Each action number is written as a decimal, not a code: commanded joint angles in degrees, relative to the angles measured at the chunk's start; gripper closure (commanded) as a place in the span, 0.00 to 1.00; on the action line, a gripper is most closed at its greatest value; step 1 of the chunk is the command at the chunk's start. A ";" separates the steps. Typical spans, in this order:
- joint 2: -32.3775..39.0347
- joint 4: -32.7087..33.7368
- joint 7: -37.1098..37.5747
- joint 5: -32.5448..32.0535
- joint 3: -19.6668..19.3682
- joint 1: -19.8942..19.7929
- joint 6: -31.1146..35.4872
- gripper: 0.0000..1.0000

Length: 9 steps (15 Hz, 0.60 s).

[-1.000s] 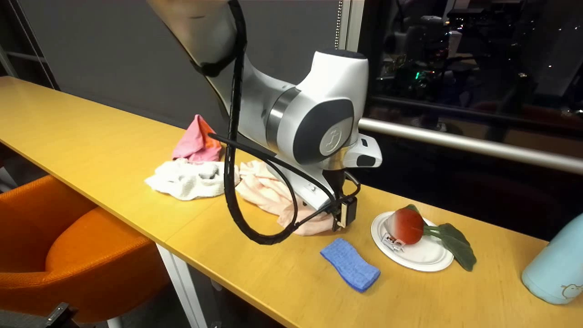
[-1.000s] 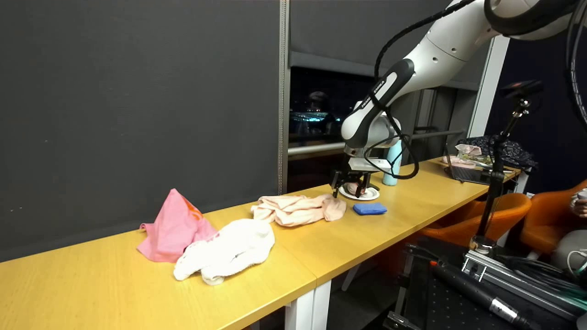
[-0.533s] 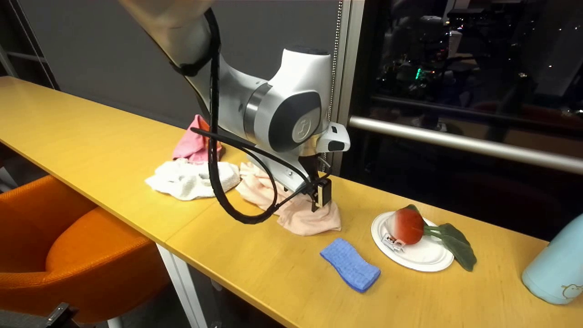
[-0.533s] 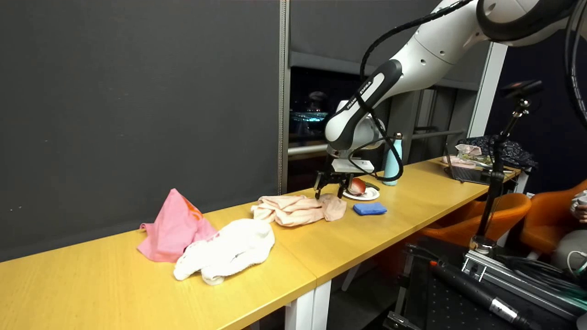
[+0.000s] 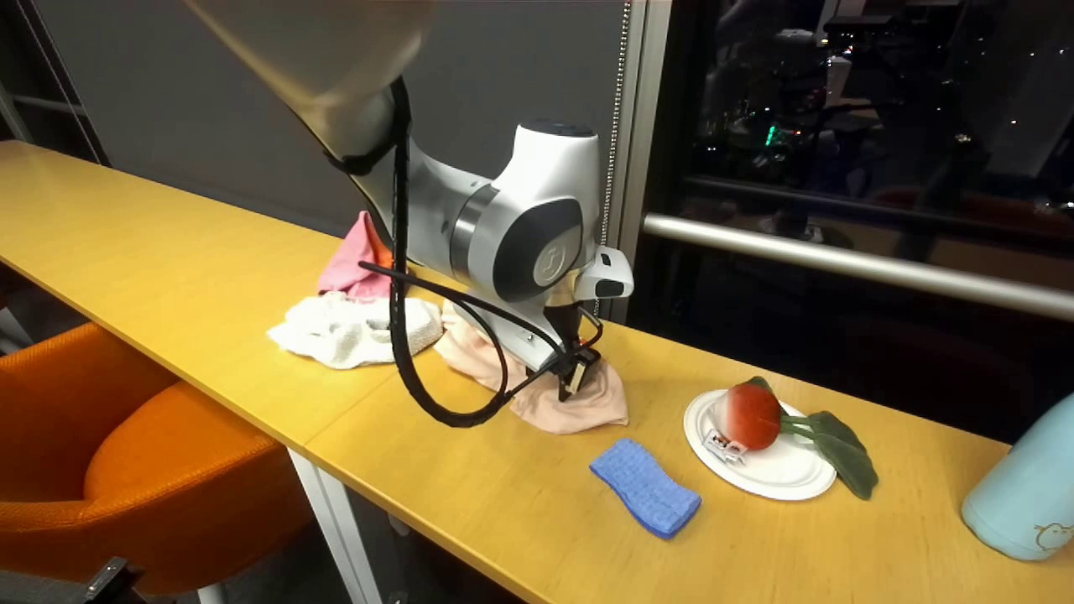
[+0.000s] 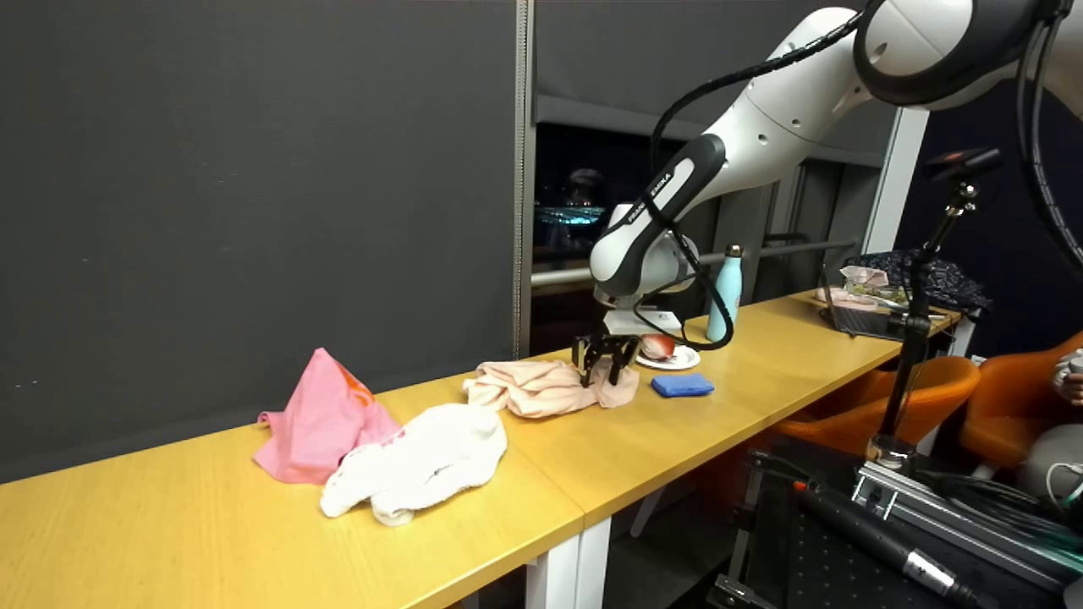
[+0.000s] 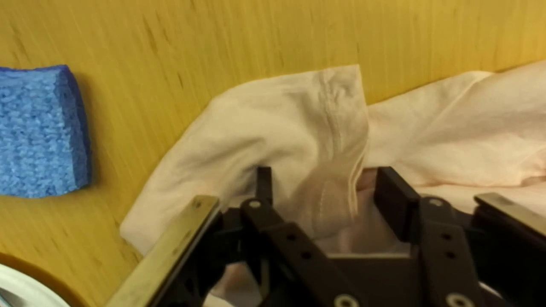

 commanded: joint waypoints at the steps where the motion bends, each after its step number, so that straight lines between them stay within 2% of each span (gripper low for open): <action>1: -0.31 0.28 -0.61 0.60 0.20 -0.19 0.68 0.66; 5: -1.32 -0.71 -0.45 0.58 0.11 0.00 0.84 0.95; 6: -1.89 -1.04 -0.21 0.66 0.08 0.06 0.35 1.00; 9: -4.52 -2.67 0.26 0.78 0.11 0.41 -1.10 1.00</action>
